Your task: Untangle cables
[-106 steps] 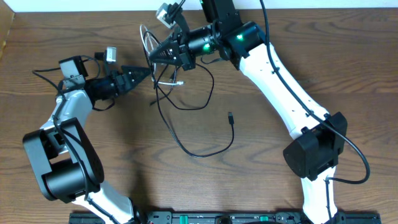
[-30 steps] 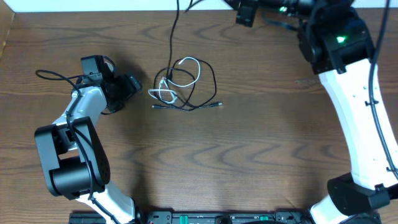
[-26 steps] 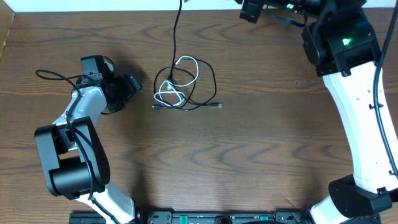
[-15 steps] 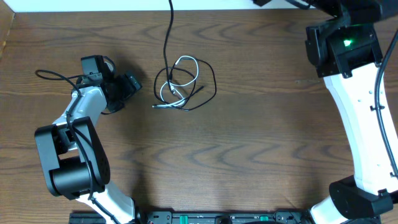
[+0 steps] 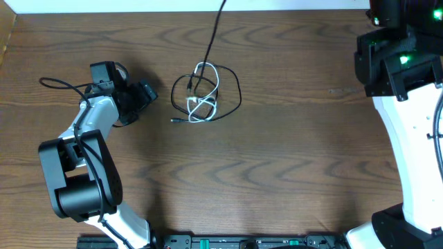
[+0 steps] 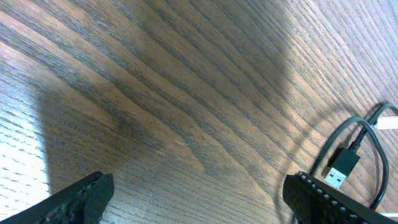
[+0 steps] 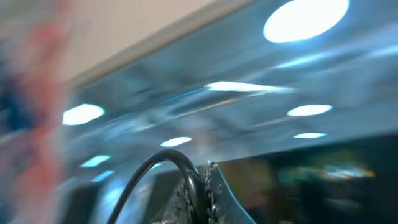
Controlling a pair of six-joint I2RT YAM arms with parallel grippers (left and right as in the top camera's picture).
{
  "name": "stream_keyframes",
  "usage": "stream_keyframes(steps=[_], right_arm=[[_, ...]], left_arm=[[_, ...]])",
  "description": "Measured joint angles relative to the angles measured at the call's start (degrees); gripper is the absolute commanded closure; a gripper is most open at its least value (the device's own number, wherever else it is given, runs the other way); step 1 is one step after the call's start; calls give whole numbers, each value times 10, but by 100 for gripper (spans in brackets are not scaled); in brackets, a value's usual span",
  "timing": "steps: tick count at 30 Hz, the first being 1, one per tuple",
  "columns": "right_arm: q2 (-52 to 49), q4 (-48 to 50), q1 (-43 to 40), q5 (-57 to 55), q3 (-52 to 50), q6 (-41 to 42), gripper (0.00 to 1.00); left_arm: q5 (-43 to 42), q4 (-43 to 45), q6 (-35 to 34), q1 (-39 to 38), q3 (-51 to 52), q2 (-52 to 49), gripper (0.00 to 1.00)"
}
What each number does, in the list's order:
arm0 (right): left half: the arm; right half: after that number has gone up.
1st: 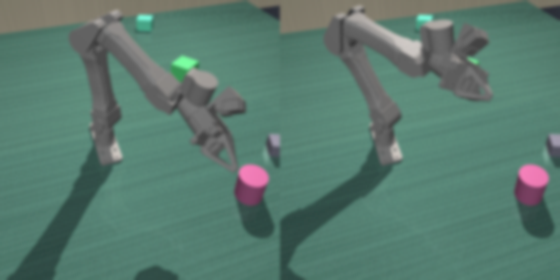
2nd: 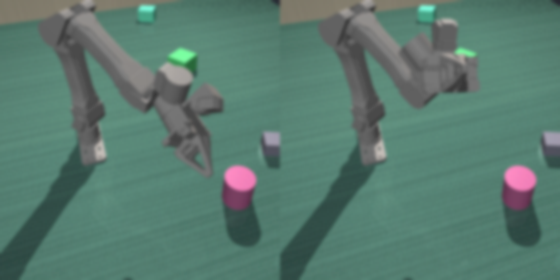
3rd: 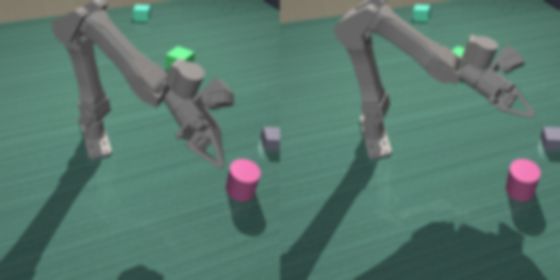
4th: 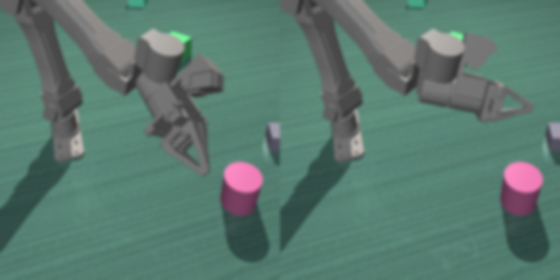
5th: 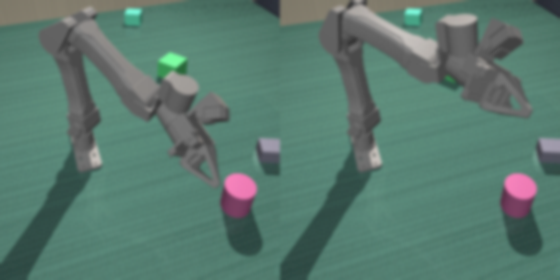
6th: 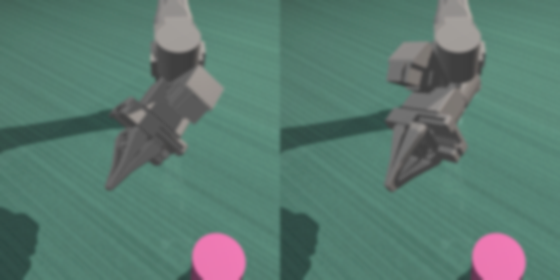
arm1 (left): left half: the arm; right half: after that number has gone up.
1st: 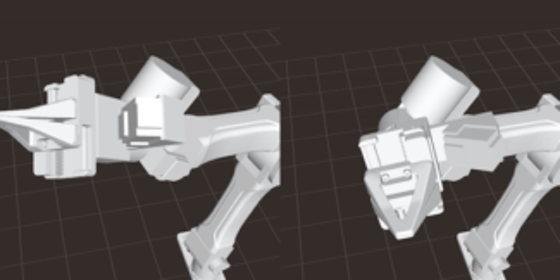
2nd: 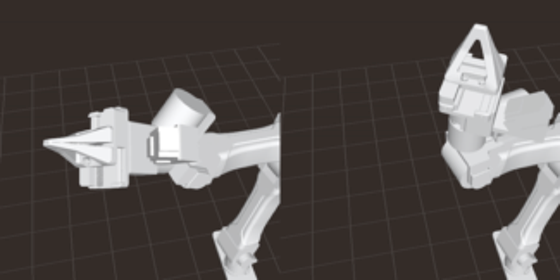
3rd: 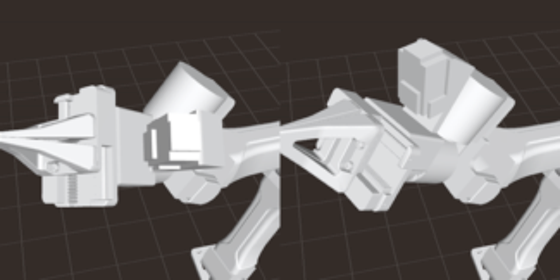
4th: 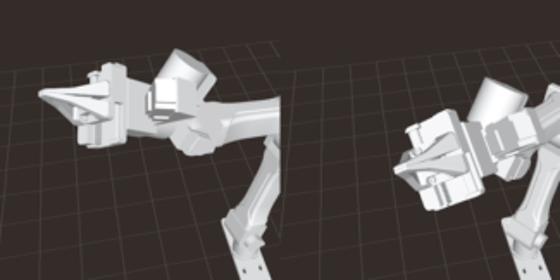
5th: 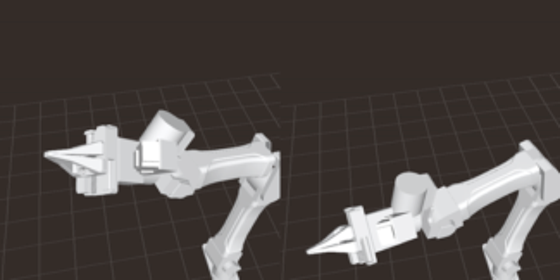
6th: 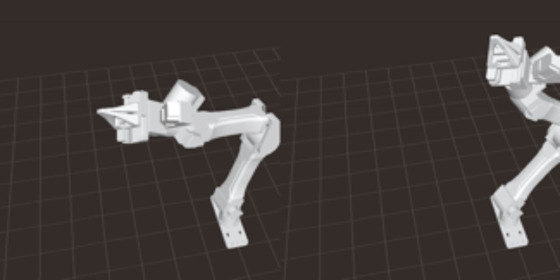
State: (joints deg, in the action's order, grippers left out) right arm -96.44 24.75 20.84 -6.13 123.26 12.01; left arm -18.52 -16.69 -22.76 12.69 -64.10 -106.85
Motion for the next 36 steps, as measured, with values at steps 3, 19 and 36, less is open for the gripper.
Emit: stream_keyframes(steps=[3, 19, 36], right_arm=[[0, 18, 0, -135, 0, 0, 99], [2, -117, -79, -447, 1, -173, 99], [-10, -556, -295, -268, 0, 175, 99]], left_arm=[[0, 0, 0, 0, 0, 0, 8], [0, 0, -13, 0, 0, 0, 7], [4, 0, -14, 0, 0, 0, 7]])
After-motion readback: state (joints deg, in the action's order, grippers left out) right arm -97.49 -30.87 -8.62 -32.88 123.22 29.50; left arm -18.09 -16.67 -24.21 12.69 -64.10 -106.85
